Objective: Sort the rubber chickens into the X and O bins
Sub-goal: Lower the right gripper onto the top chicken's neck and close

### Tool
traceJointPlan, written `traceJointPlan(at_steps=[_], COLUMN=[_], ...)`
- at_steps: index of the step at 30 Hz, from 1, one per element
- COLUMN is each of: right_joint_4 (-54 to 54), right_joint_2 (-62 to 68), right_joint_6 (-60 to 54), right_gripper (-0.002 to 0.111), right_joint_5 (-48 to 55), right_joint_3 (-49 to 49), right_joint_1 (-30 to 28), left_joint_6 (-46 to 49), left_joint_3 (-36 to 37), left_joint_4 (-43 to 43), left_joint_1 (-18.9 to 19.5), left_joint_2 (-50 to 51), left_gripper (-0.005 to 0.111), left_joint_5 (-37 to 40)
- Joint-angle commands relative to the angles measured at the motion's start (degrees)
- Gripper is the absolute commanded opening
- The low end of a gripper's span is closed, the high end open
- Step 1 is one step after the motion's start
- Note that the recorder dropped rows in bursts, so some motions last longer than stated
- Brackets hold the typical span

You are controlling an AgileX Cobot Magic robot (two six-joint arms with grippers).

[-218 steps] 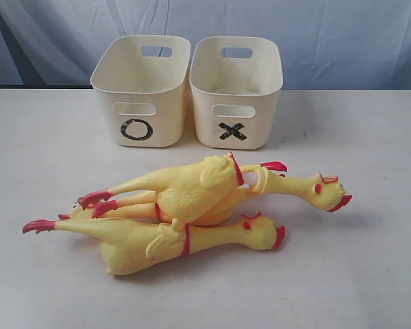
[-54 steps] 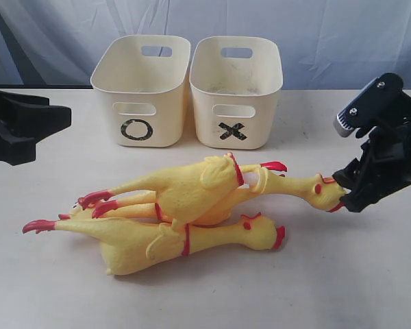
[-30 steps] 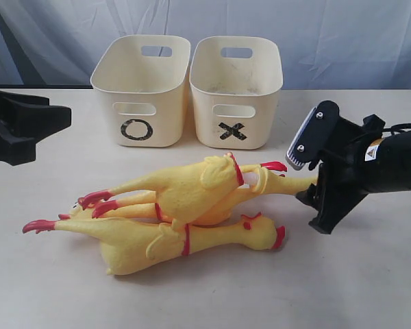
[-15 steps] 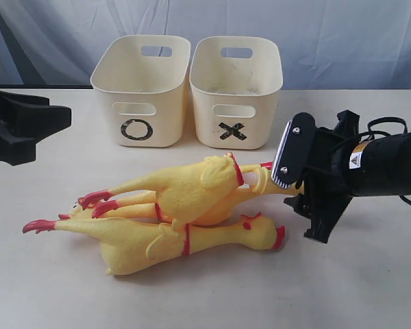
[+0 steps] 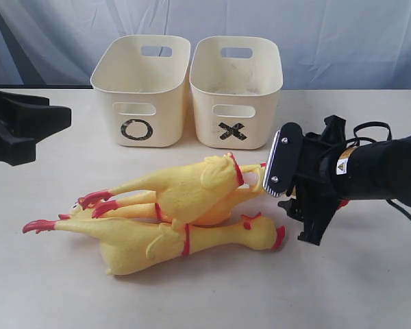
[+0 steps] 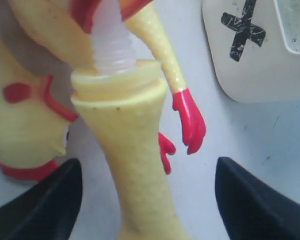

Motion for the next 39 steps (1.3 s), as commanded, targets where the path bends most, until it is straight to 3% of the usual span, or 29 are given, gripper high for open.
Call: traceJointPlan(at_steps=[1, 10, 18, 28, 36, 39], right_joint_4=[-0.59, -0.59, -0.59, -0.59, -0.73, -0.73], right_joint_2=[1.47, 1.52, 1.52, 1.52, 1.52, 1.52], right_joint_6=[-0.29, -0.29, -0.29, -0.29, -0.29, -0.29], right_gripper=[0.069, 0.068, 0.046, 0.044, 0.005, -0.001], right_joint_5=[-1.58, -2.45, -2.11, -1.76, 0.11, 0.28], right_joint_3=[-0.18, -0.18, -0.18, -0.18, -0.18, -0.18], right_joint_1=[-0.09, -0.09, -0.09, -0.09, -0.09, -0.09], left_joint_6=[-0.18, -0.18, -0.18, -0.18, -0.18, -0.18], left_joint_3=[-0.14, -0.14, -0.14, -0.14, -0.14, -0.14], left_joint_4=[-0.3, -0.3, -0.3, -0.3, -0.3, -0.3], left_joint_1=[0.12, 0.12, 0.12, 0.12, 0.12, 0.12], left_joint_2=[0.13, 0.13, 0.13, 0.13, 0.13, 0.13], left_gripper=[0.042, 0.042, 0.042, 0.042, 0.042, 0.042], left_joint_5=[-0.09, -0.09, -0.09, 0.04, 0.04, 0.04])
